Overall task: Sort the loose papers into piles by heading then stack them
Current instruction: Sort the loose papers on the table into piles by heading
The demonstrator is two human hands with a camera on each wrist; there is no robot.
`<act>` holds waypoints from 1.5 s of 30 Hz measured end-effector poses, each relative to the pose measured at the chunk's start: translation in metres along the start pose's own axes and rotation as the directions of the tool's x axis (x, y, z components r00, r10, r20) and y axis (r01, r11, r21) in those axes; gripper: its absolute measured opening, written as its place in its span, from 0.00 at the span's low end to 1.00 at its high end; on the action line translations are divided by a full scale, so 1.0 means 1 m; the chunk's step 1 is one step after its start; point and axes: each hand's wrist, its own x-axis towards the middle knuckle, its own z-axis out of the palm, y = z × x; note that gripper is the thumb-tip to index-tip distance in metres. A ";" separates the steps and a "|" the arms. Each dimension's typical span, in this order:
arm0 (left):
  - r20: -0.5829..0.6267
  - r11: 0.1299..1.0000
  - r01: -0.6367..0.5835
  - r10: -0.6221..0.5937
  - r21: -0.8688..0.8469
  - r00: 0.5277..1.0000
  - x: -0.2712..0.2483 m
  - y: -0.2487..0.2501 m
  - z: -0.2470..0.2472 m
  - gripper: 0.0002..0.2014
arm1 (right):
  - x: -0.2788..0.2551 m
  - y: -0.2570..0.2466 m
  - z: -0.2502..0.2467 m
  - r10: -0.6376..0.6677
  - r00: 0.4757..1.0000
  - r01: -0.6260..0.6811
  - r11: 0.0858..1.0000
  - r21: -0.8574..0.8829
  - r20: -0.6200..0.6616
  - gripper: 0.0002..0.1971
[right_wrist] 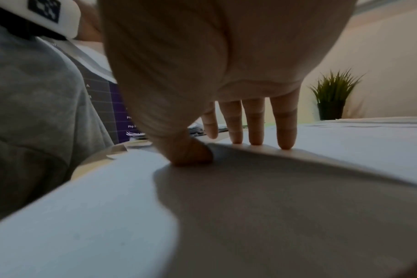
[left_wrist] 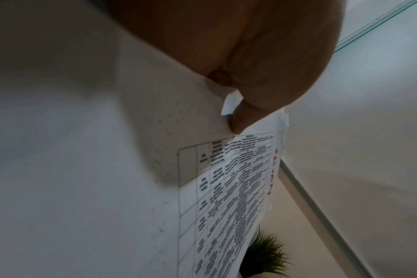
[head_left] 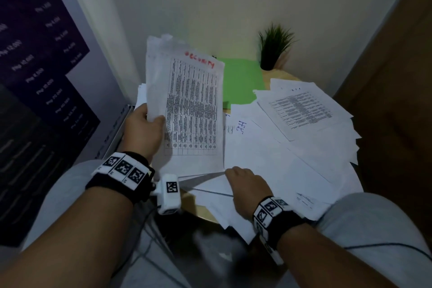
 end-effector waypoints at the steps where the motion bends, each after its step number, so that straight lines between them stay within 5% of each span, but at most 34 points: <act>1: -0.001 1.000 0.004 -0.004 -0.004 1.000 -0.001 0.000 0.000 0.12 | 0.000 0.004 0.001 0.009 1.000 -0.008 0.999 0.034 -0.025 0.29; 8: -0.073 1.000 -0.012 0.011 -0.013 0.997 0.001 0.001 -0.001 0.12 | -0.011 0.042 -0.051 0.267 0.937 -0.168 0.909 0.381 -0.225 0.13; 14: -0.328 0.990 0.042 -0.083 -0.131 0.941 0.018 0.003 -0.014 0.12 | -0.043 0.073 -0.131 0.204 0.884 0.022 0.881 0.473 -0.421 0.11; 17: -0.376 0.984 0.055 -0.117 -0.172 0.919 0.022 0.005 -0.017 0.12 | -0.066 0.077 -0.166 0.187 0.813 0.151 0.847 0.510 -0.551 0.16; 20: -0.202 0.970 0.105 -0.150 -0.220 0.968 0.014 0.014 -0.009 0.14 | -0.070 0.080 -0.182 0.331 0.743 0.237 0.683 0.691 -0.582 0.15; 23: 0.097 0.945 0.158 -0.136 -0.285 0.986 -0.002 0.022 0.009 0.15 | -0.057 0.085 -0.171 0.443 0.761 0.166 0.573 0.803 -0.473 0.11; 28: 0.399 0.921 0.263 -0.135 -0.287 0.907 -0.030 0.031 0.043 0.14 | -0.025 0.092 -0.120 0.605 0.777 0.036 0.231 0.972 -0.172 0.07; 33: 0.489 0.900 0.365 -0.214 -0.238 0.846 -0.039 0.024 0.060 0.15 | -0.006 0.080 -0.099 0.607 0.795 0.018 -0.061 0.998 0.023 0.06; 35: 0.505 0.892 0.399 -0.249 -0.214 0.827 -0.038 0.023 0.062 0.21 | -0.006 0.072 -0.097 0.606 0.790 0.006 -0.152 0.988 0.088 0.13; 38: 0.531 0.880 0.402 -0.222 -0.252 0.818 -0.037 0.023 0.064 0.22 | -0.003 0.068 -0.094 0.587 0.809 0.041 -0.111 0.993 0.032 0.19; 41: 0.484 0.992 0.129 -0.107 -0.014 0.869 -0.032 0.018 0.060 0.09 | -0.002 0.064 -0.100 0.578 0.813 0.091 -0.006 0.996 -0.071 0.14; 45: 0.406 0.979 0.186 -0.204 0.085 0.891 -0.023 0.007 0.057 0.06 | -0.007 0.054 -0.107 0.511 0.829 0.121 0.231 0.965 -0.227 0.12</act>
